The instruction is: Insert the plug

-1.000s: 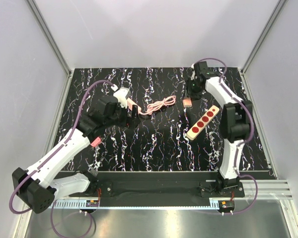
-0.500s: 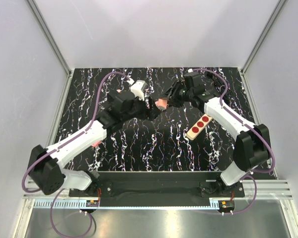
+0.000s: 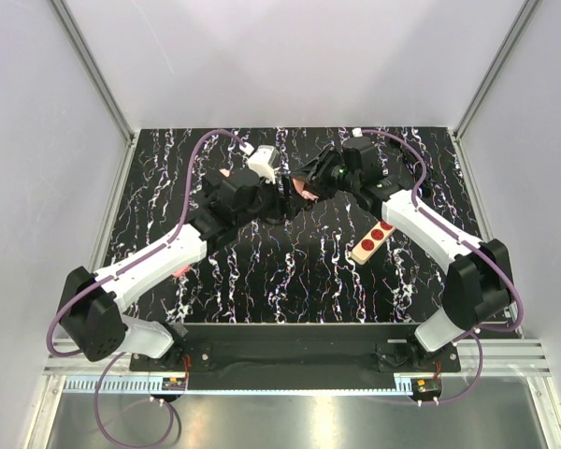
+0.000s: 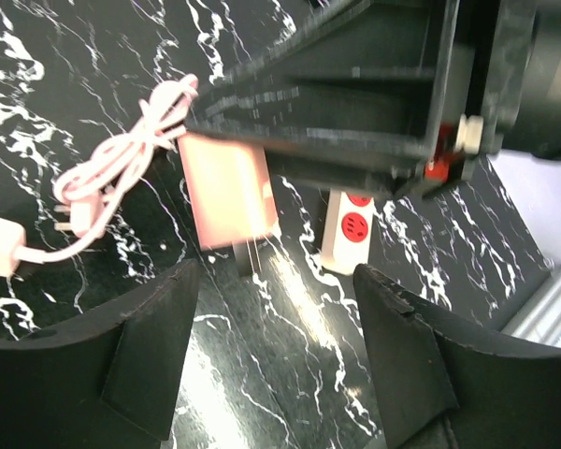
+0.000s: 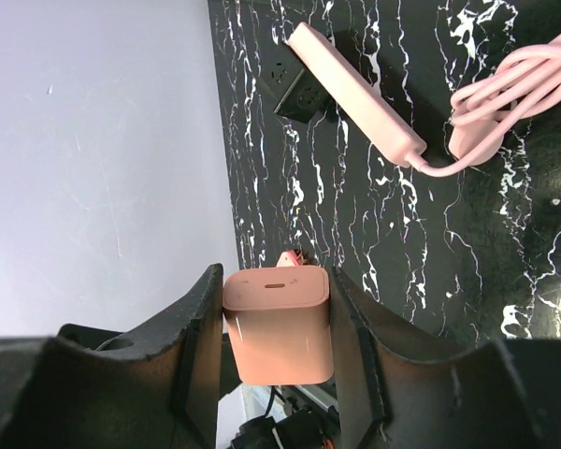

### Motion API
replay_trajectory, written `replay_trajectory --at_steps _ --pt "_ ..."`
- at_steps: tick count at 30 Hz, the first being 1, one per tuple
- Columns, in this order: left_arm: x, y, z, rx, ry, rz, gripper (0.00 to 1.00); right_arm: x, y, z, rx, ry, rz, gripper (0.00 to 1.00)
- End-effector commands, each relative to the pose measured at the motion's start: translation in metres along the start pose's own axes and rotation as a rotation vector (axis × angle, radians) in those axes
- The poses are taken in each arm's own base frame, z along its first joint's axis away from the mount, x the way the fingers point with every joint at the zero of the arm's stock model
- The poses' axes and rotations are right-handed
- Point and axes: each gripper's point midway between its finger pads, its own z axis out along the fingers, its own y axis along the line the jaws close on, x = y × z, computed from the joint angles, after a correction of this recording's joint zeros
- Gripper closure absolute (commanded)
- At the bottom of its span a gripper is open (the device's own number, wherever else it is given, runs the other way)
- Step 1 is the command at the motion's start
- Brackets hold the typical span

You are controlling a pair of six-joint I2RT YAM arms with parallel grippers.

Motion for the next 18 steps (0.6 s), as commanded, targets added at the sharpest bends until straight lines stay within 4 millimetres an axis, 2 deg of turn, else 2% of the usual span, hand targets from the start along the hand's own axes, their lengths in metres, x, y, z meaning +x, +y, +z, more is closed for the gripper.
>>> replay_trajectory --at_steps 1,6,10,11,12,14,15,17,18 --pt "-0.038 -0.006 0.002 -0.016 -0.125 0.011 0.30 -0.005 0.030 -0.012 -0.094 -0.047 -0.001 1.00" --pt "-0.034 0.005 0.009 -0.072 -0.106 0.016 0.32 -0.004 0.031 -0.013 -0.102 -0.054 0.003 1.00" --pt "-0.032 0.005 0.013 -0.072 -0.096 0.018 0.40 0.001 0.037 -0.012 -0.125 -0.038 0.003 1.00" --pt "-0.031 0.005 0.014 -0.067 -0.095 0.021 0.46 0.002 0.038 -0.012 -0.130 -0.032 0.002 1.00" --pt "-0.031 0.003 0.015 -0.056 -0.091 0.023 0.63 0.005 0.037 -0.010 -0.130 -0.026 0.002 1.00" --pt "-0.030 0.000 0.013 -0.041 -0.087 0.034 0.77 0.008 0.037 -0.009 -0.140 -0.010 0.000 1.00" --pt "-0.029 -0.002 0.012 -0.026 -0.079 0.037 0.88 0.010 0.036 -0.009 -0.143 -0.003 -0.004 1.00" --pt "-0.030 -0.007 0.008 -0.001 -0.079 0.048 0.97 0.012 0.037 -0.012 -0.158 0.005 -0.031 0.98" --pt "-0.030 -0.010 0.005 0.018 -0.076 0.049 1.00 0.014 0.037 -0.012 -0.159 0.009 -0.038 0.91"
